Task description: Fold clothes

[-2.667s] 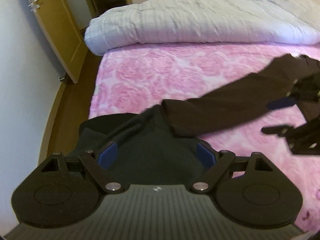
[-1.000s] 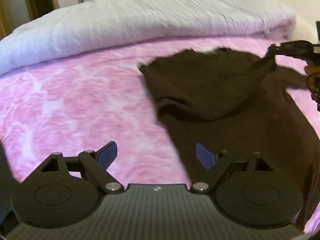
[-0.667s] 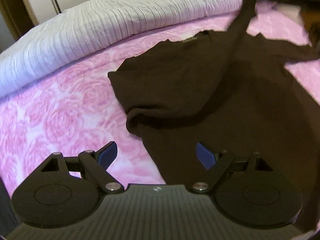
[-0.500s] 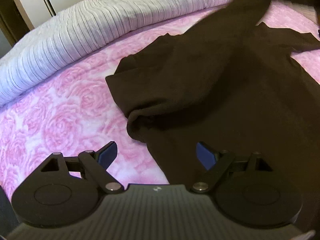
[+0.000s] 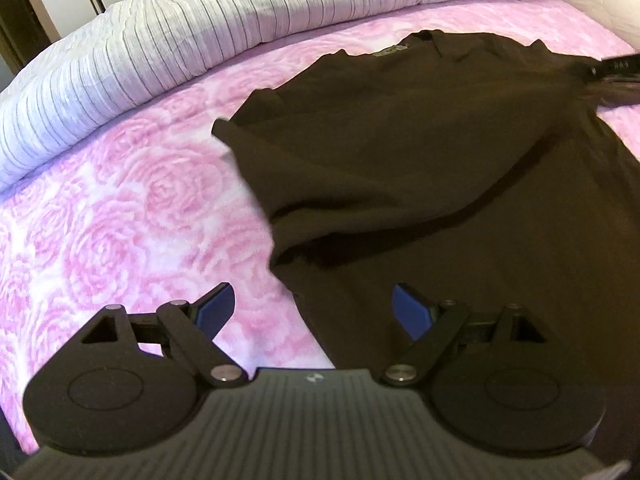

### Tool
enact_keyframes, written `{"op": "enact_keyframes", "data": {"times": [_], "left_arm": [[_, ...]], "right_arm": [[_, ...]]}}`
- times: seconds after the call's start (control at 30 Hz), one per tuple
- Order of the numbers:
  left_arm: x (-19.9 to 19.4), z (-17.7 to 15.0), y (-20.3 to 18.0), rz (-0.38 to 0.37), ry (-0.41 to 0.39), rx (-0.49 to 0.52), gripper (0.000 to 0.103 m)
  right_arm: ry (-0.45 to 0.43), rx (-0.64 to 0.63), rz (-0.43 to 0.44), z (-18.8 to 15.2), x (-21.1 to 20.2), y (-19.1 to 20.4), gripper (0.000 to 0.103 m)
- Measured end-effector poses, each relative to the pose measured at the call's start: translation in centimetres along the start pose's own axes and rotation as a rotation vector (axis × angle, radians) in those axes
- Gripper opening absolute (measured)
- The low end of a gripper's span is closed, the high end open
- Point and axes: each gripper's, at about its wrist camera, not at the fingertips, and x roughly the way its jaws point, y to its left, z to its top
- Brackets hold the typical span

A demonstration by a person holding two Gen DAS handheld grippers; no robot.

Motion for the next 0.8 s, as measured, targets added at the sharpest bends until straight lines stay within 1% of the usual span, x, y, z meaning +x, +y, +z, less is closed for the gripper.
{"op": "enact_keyframes", "data": {"times": [0.1,0.13,0.17,0.2,0.23,0.27,0.3,0.33,0.37,0.4,0.43,0.5,0.53,0.6,0.67,0.7,0.8], "left_arm": [[0.9,0.3,0.0,0.017,-0.003,0.023,0.083],[1.2,0.4,0.0,0.025,-0.006,0.032,0.083],[1.6,0.4,-0.1,0.035,-0.009,0.043,0.082],[1.9,0.5,-0.1,0.044,-0.012,0.055,0.081],[2.2,0.5,-0.1,0.051,-0.015,0.07,0.078],[2.6,0.4,-0.1,0.059,-0.017,0.087,0.075],[2.9,0.4,-0.2,0.067,-0.02,0.102,0.069],[3.2,0.4,-0.2,0.074,-0.027,0.109,0.062],[3.3,0.4,-0.1,0.074,-0.037,0.105,0.059],[3.4,0.3,0.0,0.07,-0.046,0.095,0.048],[3.5,0.3,0.2,0.064,-0.059,0.083,0.031],[3.3,0.1,0.2,0.061,-0.098,0.061,0.015],[3.1,-0.1,0.2,0.061,-0.119,0.038,0.011],[2.8,-0.8,0.1,0.069,-0.142,-0.009,0.008],[2.6,-1.6,0.1,0.081,-0.159,-0.05,0.008],[2.6,-2.0,0.1,0.085,-0.165,-0.07,0.007],[2.8,-2.7,0.0,0.09,-0.186,-0.114,0.007]], "right_arm": [[0.064,0.014,-0.016,-0.3,1.1,-0.9,0.007],[0.072,0.013,-0.033,-0.3,1.2,-0.8,0.01],[0.058,0.003,-0.068,-0.2,0.7,-0.4,0.02],[0.045,-0.006,-0.103,-0.1,0.2,0.1,0.026],[0.031,-0.016,-0.138,-0.1,-0.2,0.6,0.036],[0.018,-0.026,-0.173,0.0,-0.7,1.1,0.038],[0.004,-0.036,-0.207,0.1,-1.2,1.6,0.038],[-0.005,-0.045,-0.224,0.1,-1.6,2.2,0.039],[-0.009,-0.05,-0.213,0.1,-1.8,3.1,0.039],[-0.011,-0.062,-0.198,0.1,-2.0,4.0,0.039],[-0.009,-0.082,-0.172,0.1,-2.1,5.1,0.04],[0.004,-0.125,-0.096,0.5,-1.7,7.6,0.04],[0.019,-0.152,-0.034,0.7,-1.2,9.0,0.041],[0.048,-0.205,0.09,1.2,-0.1,11.9,0.041],[0.078,-0.297,0.241,1.9,1.5,16.0,0.041],[0.094,-0.348,0.313,2.3,2.4,18.5,0.041],[0.155,-0.493,0.477,3.1,5.1,27.5,0.042]]}}
